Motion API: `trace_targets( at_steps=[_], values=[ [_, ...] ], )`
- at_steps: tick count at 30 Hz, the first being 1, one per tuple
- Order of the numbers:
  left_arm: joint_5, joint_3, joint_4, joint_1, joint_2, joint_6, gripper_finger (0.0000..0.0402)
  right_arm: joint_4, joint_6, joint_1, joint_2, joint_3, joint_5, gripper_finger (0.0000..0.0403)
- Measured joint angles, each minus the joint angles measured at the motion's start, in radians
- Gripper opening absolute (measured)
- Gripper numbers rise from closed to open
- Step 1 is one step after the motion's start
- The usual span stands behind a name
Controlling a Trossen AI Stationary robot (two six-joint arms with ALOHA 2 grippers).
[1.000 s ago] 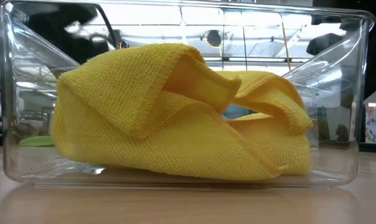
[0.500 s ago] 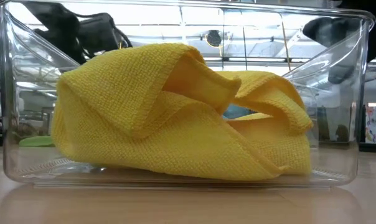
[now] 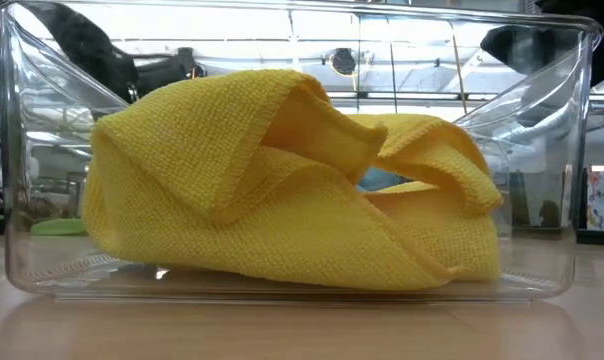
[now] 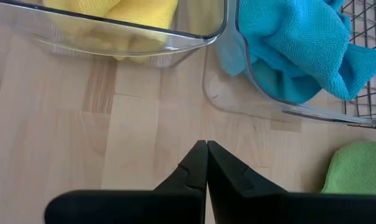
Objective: Sort microfiber towel by color & place in baskets
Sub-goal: Put the left green towel into the wire basket
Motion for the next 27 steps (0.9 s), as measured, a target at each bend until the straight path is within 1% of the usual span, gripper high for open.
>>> trace_targets(
  at_steps=[5,8,11,15,16,19,22,23,25,27],
  values=[
    [0.001,-0.033,0.044,0.036,0.054,0.007,0.0241,0.007,0.000,0.000,0.000,0.000,0.000,0.0000],
    [0.000,-0.034,0.057,0.037,0.072,0.028,0.0207,0.034,-0.003,0.000,0.000,0.000,0.008,0.0000],
    [-0.009,-0.037,0.101,0.029,0.075,0.030,0.0143,0.070,-0.002,0.000,0.000,0.000,0.043,0.0000],
    [-0.036,-0.040,0.169,0.021,0.078,0.062,0.0034,0.149,0.002,0.003,0.000,0.000,0.085,0.0000],
    [-0.050,-0.041,0.186,0.021,0.079,0.066,0.0020,0.167,0.003,0.005,0.000,0.000,0.087,0.0000],
    [-0.104,-0.041,0.230,0.021,0.079,0.053,0.0020,0.219,0.004,0.014,0.000,0.000,0.098,0.0000],
    [-0.110,-0.041,0.264,0.013,0.079,0.020,0.0021,0.280,0.002,0.026,0.000,0.000,0.154,0.0000],
    [-0.109,-0.041,0.271,0.003,0.079,0.004,0.0019,0.307,-0.006,0.029,0.000,0.000,0.188,0.0000],
    [-0.111,-0.040,0.272,-0.012,0.078,-0.001,0.0016,0.380,-0.044,0.034,0.000,0.000,0.297,0.0000],
    [-0.139,-0.040,0.269,-0.021,0.073,-0.006,0.0015,0.470,-0.127,0.033,0.000,0.000,0.394,0.0000]
  ],
)
